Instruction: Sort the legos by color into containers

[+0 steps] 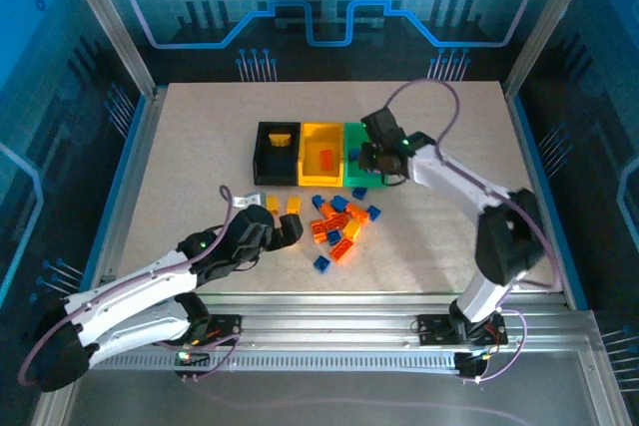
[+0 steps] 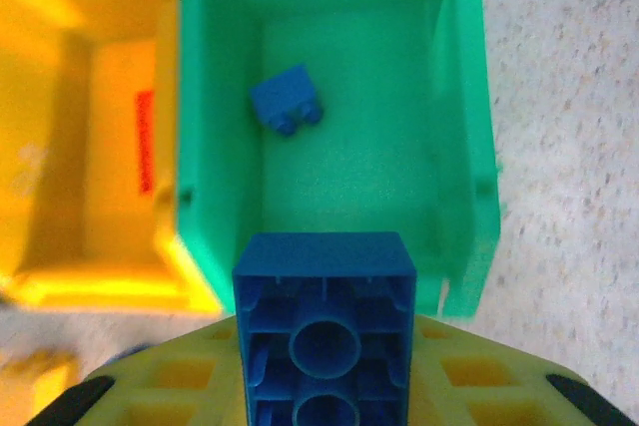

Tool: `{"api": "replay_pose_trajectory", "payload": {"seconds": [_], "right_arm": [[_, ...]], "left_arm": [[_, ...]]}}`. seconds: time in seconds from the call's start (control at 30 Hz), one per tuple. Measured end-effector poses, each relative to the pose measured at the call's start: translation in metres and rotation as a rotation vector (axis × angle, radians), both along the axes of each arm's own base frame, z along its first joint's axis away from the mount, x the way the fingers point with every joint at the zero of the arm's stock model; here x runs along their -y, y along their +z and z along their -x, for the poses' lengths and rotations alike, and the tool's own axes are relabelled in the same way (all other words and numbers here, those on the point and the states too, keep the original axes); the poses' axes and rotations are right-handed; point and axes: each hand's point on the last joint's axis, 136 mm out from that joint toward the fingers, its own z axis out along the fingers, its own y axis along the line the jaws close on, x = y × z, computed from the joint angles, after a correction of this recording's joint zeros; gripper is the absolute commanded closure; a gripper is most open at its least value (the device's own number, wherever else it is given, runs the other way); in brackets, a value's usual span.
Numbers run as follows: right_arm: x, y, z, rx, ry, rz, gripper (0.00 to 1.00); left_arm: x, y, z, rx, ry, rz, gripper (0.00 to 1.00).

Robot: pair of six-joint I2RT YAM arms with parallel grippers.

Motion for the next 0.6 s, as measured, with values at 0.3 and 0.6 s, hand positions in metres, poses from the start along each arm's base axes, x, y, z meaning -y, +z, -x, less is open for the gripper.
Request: {"api": "replay_pose_trajectory", "payload": {"seconds": [0.3, 0.6], "right_arm": [[-0.007, -0.044, -0.059, -0.074, -0.003, 0.065, 0.31], [-0.007, -0.006, -0.040, -0.015, 0.027, -0.005, 0.24]], "left_arm": [[-0.019, 0.015, 0.007, 0.037, 0.032, 0.007, 0.01], [-0.029, 0.010, 0.003, 0.021, 0.063, -0.019, 0.03]]}}
